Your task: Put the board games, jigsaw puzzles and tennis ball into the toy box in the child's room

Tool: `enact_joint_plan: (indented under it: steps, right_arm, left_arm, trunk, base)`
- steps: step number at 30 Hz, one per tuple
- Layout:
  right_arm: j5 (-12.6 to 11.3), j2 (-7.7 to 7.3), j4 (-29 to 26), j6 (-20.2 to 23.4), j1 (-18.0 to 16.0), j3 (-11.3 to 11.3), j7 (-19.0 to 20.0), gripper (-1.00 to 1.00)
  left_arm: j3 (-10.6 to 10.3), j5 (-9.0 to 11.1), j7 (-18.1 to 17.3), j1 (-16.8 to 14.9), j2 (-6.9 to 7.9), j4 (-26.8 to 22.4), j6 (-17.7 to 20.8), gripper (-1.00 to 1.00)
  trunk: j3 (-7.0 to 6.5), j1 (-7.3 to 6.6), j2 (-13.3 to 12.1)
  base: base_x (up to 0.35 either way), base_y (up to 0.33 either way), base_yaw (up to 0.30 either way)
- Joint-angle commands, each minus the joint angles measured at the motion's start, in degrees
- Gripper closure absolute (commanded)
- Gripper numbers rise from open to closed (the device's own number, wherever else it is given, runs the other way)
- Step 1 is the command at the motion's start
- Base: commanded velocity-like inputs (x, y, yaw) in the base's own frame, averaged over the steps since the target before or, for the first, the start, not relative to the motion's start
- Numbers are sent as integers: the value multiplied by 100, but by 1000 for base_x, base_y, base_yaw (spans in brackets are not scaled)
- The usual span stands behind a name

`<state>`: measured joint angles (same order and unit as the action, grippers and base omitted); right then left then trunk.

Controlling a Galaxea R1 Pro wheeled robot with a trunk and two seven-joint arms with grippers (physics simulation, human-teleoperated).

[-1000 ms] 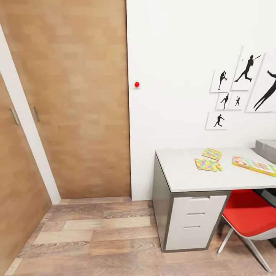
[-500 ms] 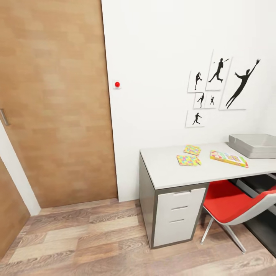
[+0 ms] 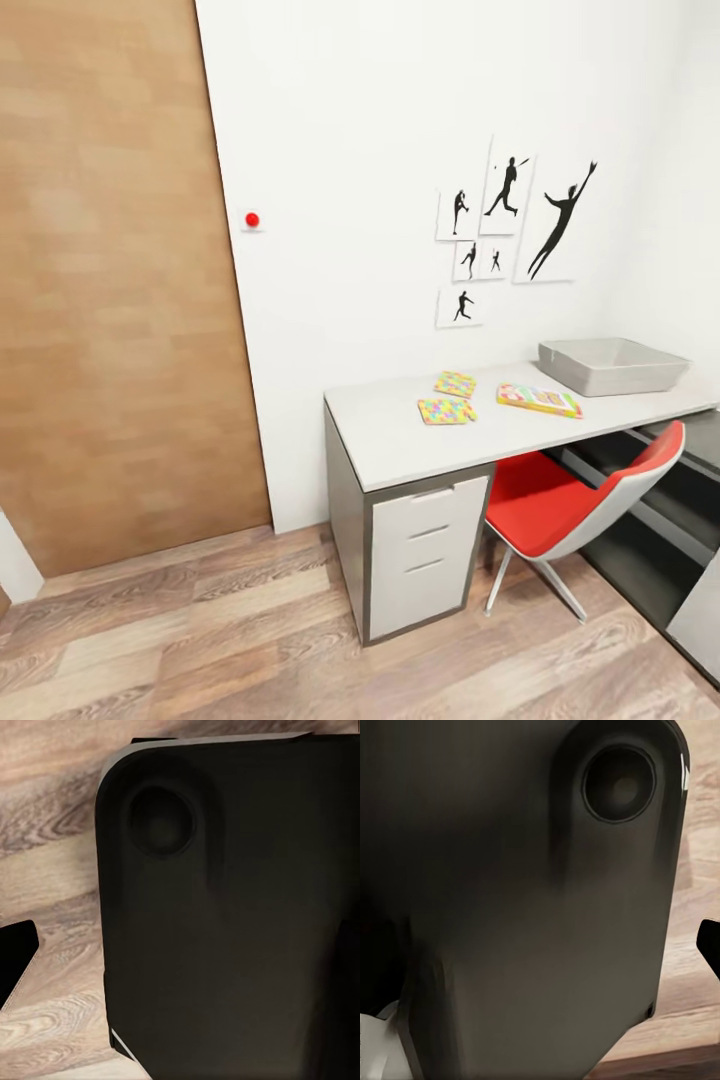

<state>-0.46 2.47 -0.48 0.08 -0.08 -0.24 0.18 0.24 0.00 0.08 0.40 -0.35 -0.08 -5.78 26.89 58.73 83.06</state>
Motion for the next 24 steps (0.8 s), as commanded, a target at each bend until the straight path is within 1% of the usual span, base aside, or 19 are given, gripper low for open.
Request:
enact_joint_plan:
  steps: [1,24]
  right_arm:
    - [-5,2,-4,1,-1,-2,3,-100]
    - [-15,0,-5,1,-1,-4,6,-100]
  left_arm:
    - [2,0,1,2,0,-1,-20,-100]
    - [-9,-5,1,2,0,-1,-20,-100]
  trunk:
    - [4,0,2]
    - [4,0,2]
  base:
    - [0,0,-277]
    - [0,0,-277]
